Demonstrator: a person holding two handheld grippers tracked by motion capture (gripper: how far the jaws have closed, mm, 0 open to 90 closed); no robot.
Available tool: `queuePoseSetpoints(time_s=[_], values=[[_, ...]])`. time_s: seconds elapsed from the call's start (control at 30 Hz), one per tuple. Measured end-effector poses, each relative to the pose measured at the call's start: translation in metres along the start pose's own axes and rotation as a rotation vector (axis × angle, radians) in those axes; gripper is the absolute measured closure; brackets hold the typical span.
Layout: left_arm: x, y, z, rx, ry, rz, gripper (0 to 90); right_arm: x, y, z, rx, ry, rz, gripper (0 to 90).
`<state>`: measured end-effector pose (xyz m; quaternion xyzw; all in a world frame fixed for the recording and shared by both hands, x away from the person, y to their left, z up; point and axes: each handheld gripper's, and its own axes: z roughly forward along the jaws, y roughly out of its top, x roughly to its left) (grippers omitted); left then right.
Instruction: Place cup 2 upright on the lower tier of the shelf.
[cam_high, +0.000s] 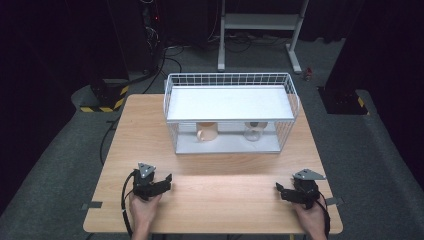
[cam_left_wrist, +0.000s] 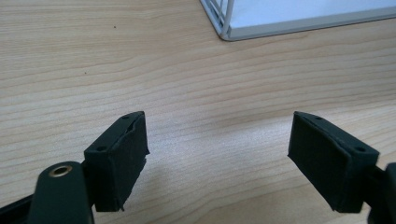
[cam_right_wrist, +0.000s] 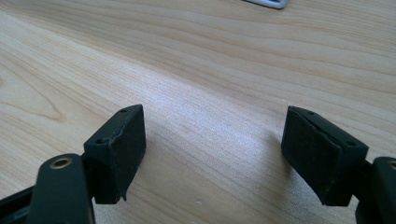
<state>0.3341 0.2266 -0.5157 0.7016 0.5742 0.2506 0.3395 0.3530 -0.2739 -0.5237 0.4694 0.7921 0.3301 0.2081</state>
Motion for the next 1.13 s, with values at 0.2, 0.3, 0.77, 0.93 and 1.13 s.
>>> queuePoseSetpoints(time_s=[0.2, 0.3, 0.77, 0.93, 1.13], values=[[0.0, -0.003, 0.003, 0.012, 0.009, 0.002, 19.9, 0.0, 0.0, 0.0, 0.0, 0.0, 0.0, 22.0], [0.0, -0.004, 0.003, 0.017, 0.012, 0.003, 19.9, 0.0, 0.0, 0.0, 0.0, 0.0, -0.001, 22.1], [-0.005, -0.009, 0.01, 0.041, 0.036, 0.033, 19.2, 0.0, 0.0, 0.0, 0.0, 0.001, 0.001, 22.0], [-0.007, -0.009, 0.01, 0.043, 0.03, 0.032, 18.6, 0.0, 0.0, 0.0, 0.001, 0.0, 0.004, 22.0], [-0.006, -0.009, 0.01, 0.046, 0.026, 0.033, 17.8, 0.0, 0.0, 0.0, 0.0, 0.001, 0.002, 22.0]])
